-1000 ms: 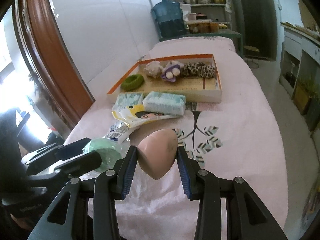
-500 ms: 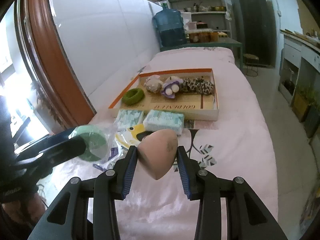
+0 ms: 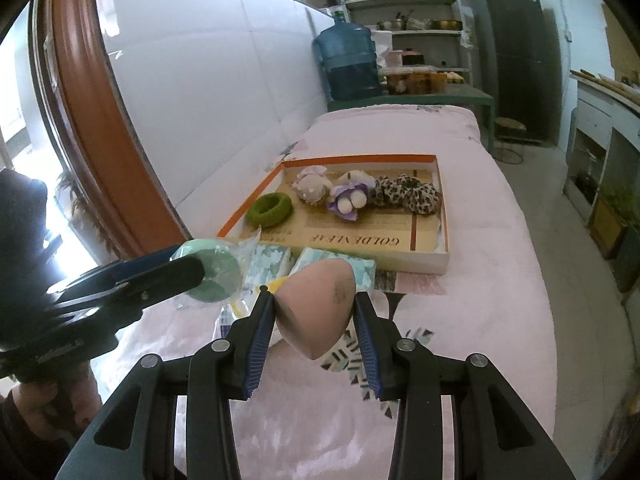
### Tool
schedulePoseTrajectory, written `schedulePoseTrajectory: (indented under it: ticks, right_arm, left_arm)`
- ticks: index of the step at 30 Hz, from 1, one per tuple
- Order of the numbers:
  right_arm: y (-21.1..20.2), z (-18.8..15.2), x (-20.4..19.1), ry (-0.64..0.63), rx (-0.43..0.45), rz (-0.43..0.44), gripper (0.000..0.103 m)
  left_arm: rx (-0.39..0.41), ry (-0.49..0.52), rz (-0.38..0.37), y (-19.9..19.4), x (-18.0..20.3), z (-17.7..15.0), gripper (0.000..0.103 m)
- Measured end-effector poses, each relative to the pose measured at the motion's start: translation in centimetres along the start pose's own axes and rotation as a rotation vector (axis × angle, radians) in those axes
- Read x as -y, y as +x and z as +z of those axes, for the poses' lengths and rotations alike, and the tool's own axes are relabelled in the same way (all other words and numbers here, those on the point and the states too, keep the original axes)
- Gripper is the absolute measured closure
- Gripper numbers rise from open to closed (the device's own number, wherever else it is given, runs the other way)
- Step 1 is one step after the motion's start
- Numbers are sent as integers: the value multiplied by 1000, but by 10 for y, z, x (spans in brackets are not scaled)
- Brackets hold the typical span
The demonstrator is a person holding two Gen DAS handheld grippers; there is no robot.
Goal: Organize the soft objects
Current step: 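Carry the mint sponge and pink sponge into the box lid with both tools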
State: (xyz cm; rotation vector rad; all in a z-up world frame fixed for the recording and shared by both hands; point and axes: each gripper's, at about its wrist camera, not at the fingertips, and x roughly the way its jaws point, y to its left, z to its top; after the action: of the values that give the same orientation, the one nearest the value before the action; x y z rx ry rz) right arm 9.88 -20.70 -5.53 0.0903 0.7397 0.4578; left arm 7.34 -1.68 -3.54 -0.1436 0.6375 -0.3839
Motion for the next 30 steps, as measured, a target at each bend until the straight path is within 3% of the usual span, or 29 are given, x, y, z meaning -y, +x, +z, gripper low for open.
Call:
schedulePoseTrajectory:
  ticks: [12,22,30]
  right_arm:
    - [24,16,12,23,7,11,62]
    - [45,32,26,47,8,-42,62]
    - [65,44,38,76,3,-62,62]
  left_arm:
    - [-19,-8,85,31,-12,21,59]
    - [-32,-36,184,56,-31,33,59]
    - [-51,-49,214,76,-40,42,59]
